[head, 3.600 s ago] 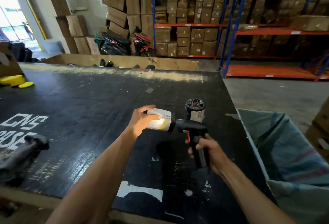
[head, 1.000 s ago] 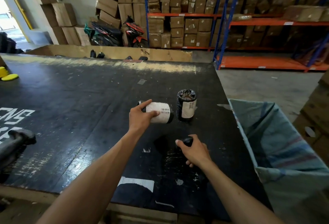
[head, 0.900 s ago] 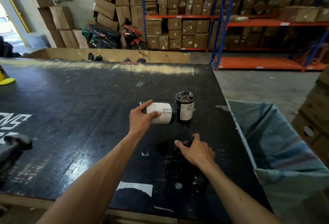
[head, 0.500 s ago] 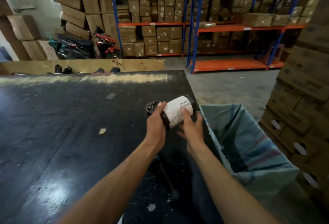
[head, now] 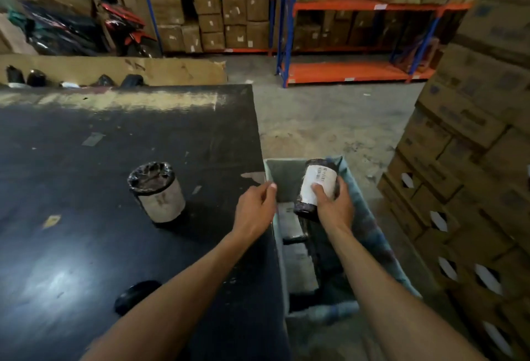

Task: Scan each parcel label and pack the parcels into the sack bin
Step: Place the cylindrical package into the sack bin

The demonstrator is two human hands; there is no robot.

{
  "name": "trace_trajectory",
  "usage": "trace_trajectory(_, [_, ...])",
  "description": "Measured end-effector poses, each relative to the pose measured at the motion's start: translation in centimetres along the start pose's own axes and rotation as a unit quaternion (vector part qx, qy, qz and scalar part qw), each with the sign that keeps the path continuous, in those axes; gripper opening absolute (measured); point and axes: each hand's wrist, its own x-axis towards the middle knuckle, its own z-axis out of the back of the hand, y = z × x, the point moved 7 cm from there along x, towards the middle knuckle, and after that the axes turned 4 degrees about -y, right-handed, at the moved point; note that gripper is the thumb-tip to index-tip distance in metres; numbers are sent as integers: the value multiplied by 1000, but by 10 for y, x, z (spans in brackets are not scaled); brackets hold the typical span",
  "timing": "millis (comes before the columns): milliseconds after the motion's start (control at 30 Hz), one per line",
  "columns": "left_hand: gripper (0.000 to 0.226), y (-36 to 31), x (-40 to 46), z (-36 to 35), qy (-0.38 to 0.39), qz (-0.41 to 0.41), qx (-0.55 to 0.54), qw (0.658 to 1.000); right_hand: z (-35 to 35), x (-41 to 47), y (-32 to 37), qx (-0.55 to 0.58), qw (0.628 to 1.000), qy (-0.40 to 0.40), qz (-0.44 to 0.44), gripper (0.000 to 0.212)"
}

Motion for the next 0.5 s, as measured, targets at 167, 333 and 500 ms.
trace_trajectory(167, [68,43,60,-56,40,3,283,958,-14,64,-80,-173,981,87,16,70])
trace_trajectory(333, [65,74,79,-89,73,-21,378,923,-37,101,-158,-251,961,119,-22,71])
trace_trajectory(500, [61,74,78,-89,56,-27,391,918,-71,126,-219,-246,953,170,-51,67])
